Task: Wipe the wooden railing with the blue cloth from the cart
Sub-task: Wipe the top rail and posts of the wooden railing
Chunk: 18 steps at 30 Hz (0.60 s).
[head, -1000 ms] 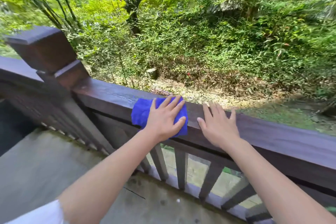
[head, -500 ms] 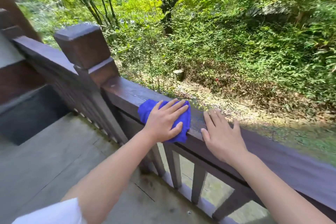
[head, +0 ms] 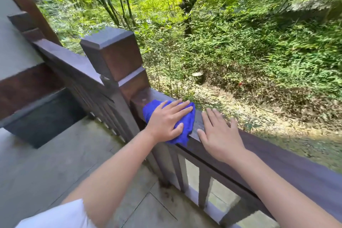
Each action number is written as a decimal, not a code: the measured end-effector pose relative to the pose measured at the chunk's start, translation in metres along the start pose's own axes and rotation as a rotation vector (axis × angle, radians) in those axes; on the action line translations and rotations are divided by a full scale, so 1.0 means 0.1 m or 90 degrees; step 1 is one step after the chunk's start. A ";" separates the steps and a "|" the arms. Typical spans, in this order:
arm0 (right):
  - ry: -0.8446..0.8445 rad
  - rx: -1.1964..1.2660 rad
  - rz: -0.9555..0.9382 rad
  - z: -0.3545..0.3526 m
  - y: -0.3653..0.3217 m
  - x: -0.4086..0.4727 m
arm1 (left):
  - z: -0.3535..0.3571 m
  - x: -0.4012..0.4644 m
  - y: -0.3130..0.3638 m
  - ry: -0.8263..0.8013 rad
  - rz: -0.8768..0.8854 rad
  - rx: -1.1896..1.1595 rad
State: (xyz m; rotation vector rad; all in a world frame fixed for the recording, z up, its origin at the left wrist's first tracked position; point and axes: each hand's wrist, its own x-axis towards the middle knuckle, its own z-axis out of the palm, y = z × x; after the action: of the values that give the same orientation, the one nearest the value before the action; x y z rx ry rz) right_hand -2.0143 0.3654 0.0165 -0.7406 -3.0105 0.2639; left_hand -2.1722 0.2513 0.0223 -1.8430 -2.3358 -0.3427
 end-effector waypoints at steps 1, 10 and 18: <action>0.002 0.004 0.004 0.02 -0.08 0.09 | -0.02 0.00 -0.17 -0.004 -0.004 0.002; 0.014 0.017 0.000 0.12 -0.78 0.81 | -0.08 0.09 -1.05 -0.013 0.055 -0.039; 0.031 0.017 0.017 0.14 -0.78 0.78 | -0.01 -0.06 -0.97 0.155 -0.089 0.032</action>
State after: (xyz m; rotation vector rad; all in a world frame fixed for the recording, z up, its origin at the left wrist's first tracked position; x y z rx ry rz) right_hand -2.1201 0.3313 0.0155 -0.7735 -2.9480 0.2826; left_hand -2.2648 0.2237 0.0134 -1.5242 -2.2866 -0.4896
